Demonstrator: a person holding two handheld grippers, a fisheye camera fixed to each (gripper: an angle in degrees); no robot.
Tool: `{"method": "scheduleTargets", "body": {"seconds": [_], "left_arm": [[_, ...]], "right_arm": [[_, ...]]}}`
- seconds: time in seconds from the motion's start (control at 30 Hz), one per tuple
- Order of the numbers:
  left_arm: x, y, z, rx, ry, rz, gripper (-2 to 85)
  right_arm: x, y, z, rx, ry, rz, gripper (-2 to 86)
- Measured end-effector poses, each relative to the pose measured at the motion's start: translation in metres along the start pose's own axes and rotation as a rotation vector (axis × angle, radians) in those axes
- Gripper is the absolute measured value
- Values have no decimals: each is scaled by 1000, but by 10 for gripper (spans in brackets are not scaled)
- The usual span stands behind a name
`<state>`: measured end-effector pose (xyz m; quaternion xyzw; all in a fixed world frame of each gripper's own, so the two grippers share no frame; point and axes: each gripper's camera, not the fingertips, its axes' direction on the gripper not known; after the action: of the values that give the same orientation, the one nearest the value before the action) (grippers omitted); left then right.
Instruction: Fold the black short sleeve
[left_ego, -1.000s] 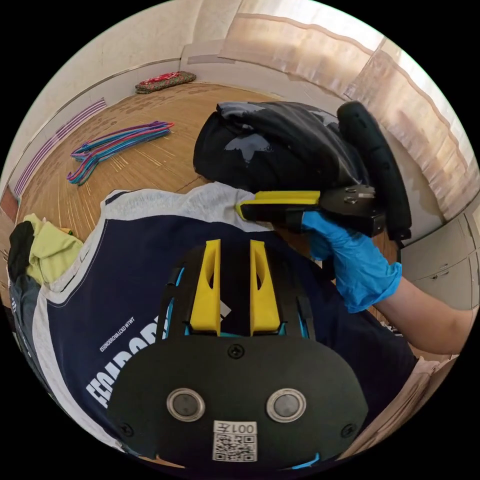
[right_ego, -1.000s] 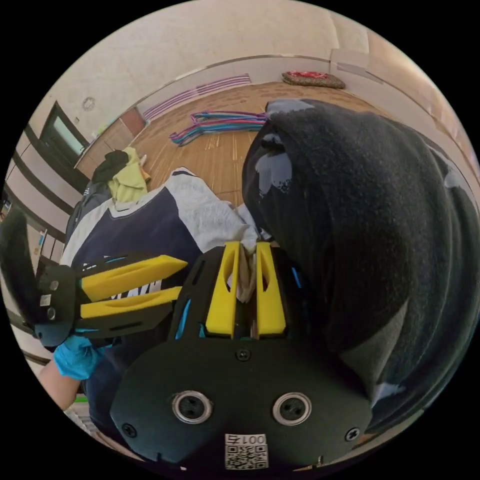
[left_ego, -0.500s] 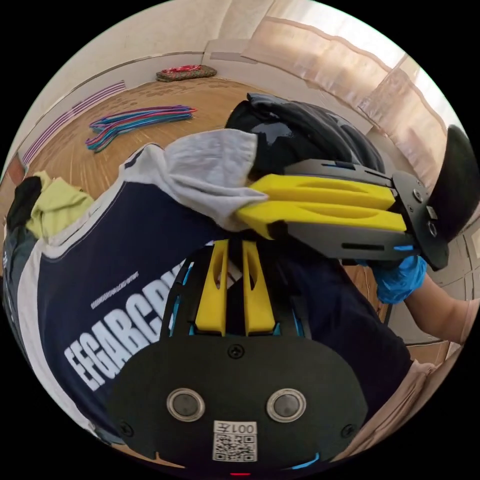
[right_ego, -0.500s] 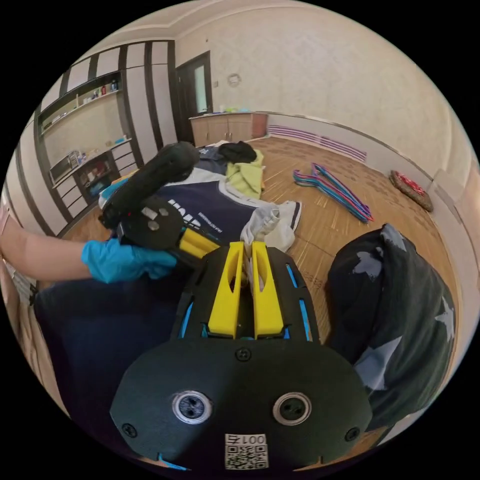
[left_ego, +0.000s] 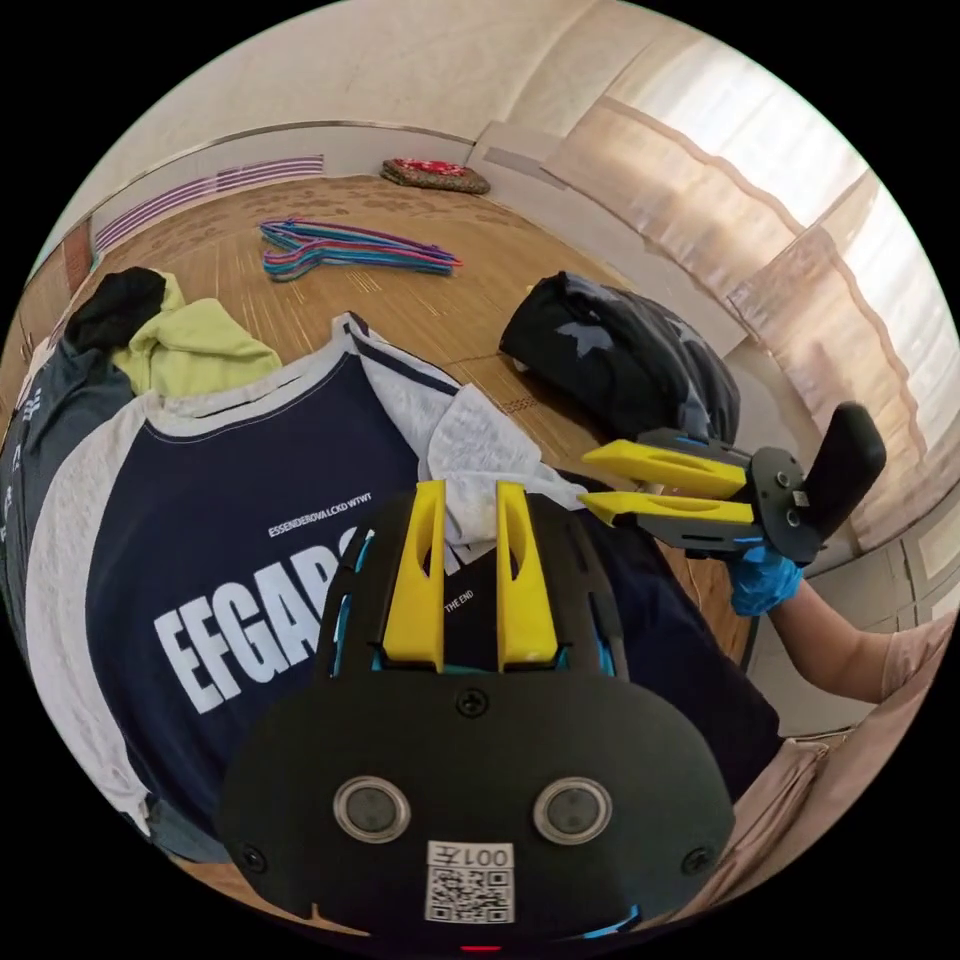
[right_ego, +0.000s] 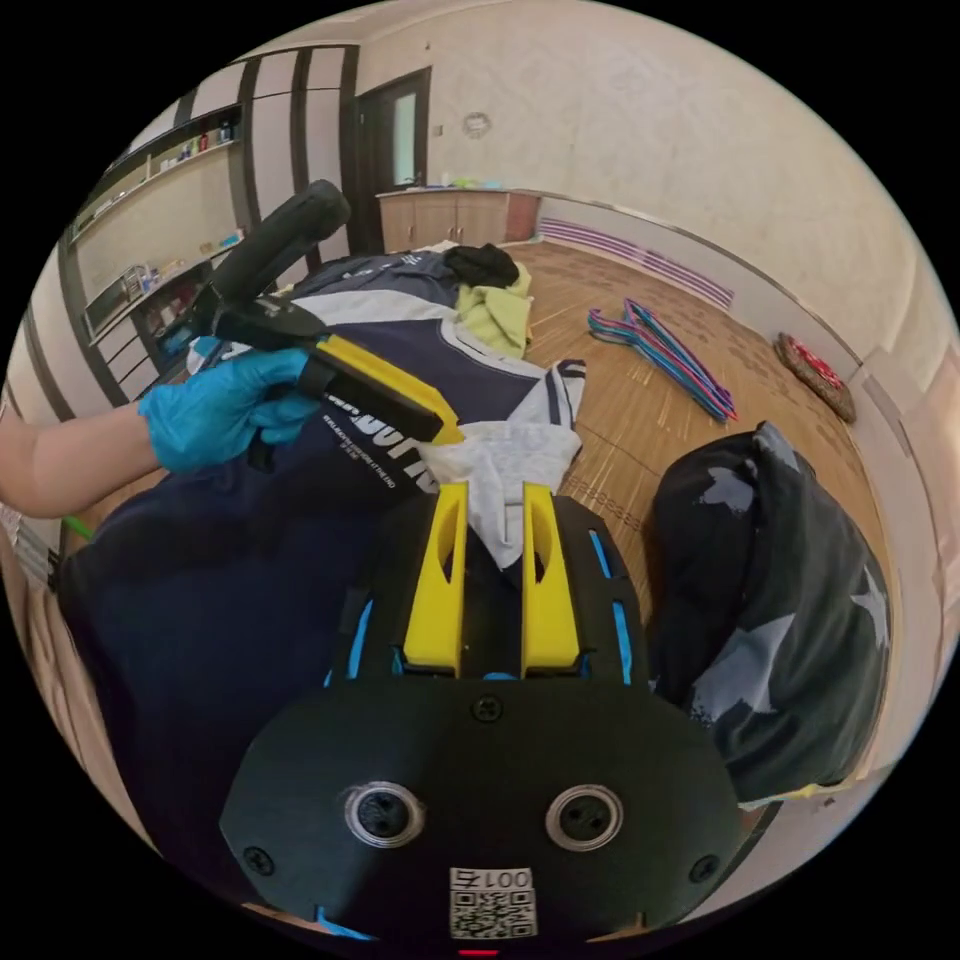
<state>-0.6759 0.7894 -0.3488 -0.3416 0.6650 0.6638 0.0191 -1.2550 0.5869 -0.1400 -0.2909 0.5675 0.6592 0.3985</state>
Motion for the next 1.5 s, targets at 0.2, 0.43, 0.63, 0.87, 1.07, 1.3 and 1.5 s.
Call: {"method": "scheduleTargets", "body": {"seconds": [0.2,0.43,0.63,0.87,1.07,1.3,1.5], "left_arm": [[12,5,32,-96,-101,66,13],[27,29,-9,-7,-117,114,-15],[40,58,-34,25,-44,122,-16],[56,96,-46,6,-47,124,-16],[60,122,-47,-36,-57,87,-16],[64,141,-40,-62,-27,45,-15],[66,151,-44,-62,-72,36,-16]], "right_arm": [[-15,-13,30,-110,-31,-11,105],[-40,-10,41,-152,49,-80,39],[-50,-10,29,-137,65,-109,13],[-59,7,0,-110,49,-126,11],[-55,20,-9,-132,-4,-101,23],[-15,-17,-8,25,-2,128,102],[0,-57,46,-81,-11,127,105]]}}
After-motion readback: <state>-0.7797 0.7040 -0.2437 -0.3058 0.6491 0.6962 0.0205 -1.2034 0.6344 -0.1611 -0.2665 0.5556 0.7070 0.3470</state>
